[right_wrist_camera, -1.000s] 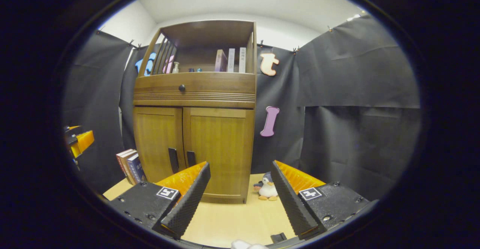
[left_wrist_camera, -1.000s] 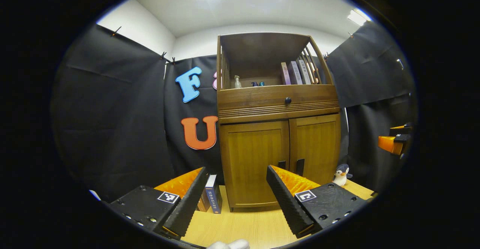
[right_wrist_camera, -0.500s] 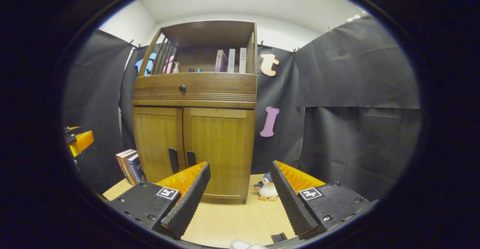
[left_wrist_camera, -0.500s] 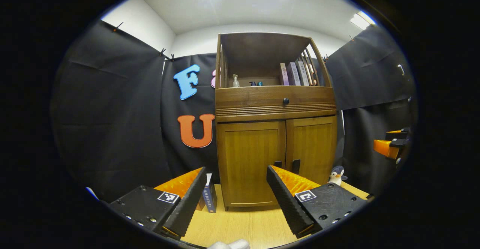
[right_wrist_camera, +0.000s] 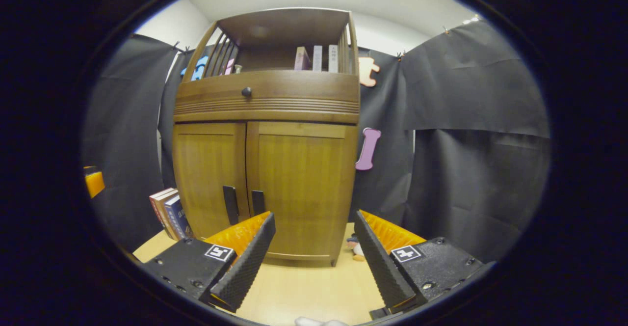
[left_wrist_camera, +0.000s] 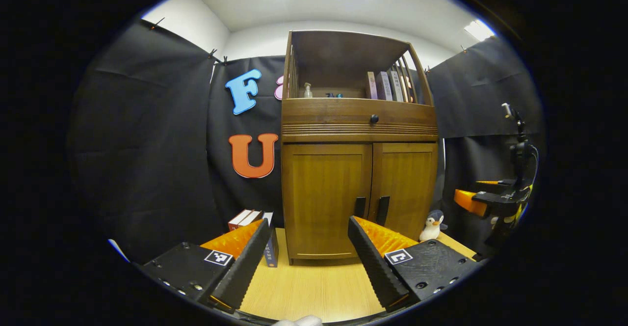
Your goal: Open the right door of the double-door shoe cabinet with the right hand, and open the left door with the left hand.
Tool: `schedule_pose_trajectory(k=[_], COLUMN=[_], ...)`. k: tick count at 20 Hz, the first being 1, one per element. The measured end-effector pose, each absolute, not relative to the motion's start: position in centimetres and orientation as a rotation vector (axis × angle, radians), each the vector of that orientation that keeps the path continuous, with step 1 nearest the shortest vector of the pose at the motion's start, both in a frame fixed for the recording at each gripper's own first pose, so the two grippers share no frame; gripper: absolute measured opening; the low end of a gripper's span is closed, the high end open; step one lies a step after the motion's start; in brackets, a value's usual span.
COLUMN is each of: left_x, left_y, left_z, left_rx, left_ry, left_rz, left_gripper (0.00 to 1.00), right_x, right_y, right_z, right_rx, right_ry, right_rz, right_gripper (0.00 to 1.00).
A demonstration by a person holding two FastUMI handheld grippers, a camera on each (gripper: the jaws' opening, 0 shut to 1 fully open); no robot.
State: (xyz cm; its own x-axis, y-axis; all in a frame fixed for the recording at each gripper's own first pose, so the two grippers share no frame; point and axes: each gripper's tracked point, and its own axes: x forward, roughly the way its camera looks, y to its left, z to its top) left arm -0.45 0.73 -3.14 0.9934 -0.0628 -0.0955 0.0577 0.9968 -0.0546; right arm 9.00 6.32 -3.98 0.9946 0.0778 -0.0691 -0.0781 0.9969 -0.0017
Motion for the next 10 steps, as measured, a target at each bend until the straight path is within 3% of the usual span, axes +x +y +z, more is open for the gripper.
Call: schedule_pose_trajectory(k=[10], left_x=[-1.2], left_y=[3.5], left_z=[-3.9], left_rx=[-0.025], left_ry=[0.146], left_rz=[0.109], left_gripper=[0.96], right_x=[23.4], right_y=[16.7], right_z=[-8.4], right_rx=[-0.024], right_ry=[0.164], right_rz=[0.284], right_gripper=[0.99])
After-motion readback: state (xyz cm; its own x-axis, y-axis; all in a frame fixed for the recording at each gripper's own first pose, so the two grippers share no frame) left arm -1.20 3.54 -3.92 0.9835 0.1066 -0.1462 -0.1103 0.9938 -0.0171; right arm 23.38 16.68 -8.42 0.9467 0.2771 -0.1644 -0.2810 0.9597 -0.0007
